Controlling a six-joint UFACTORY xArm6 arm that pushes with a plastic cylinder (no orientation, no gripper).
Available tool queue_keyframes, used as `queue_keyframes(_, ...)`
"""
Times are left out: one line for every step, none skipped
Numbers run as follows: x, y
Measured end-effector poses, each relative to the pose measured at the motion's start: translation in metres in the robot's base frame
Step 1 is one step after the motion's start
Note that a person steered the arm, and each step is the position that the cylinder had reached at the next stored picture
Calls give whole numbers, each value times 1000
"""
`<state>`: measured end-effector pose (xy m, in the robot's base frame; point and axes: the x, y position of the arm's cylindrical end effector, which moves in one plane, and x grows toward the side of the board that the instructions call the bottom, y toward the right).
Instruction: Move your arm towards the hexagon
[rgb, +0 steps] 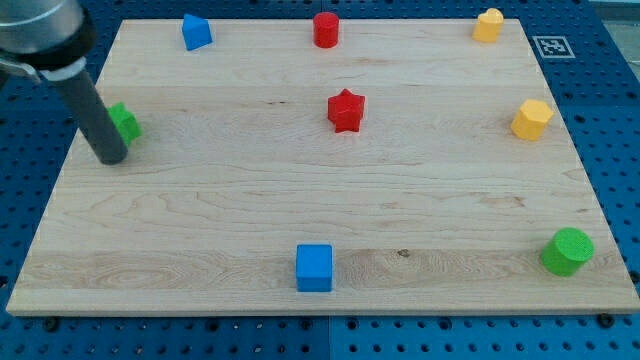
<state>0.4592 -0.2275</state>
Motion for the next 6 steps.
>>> queue_keyframes(33,63)
queue_keyframes(37,172)
queue_keyframes(31,298)
queue_keyframes(1,383)
queue_keyframes(-49,396)
queue_keyframes(-100,381)
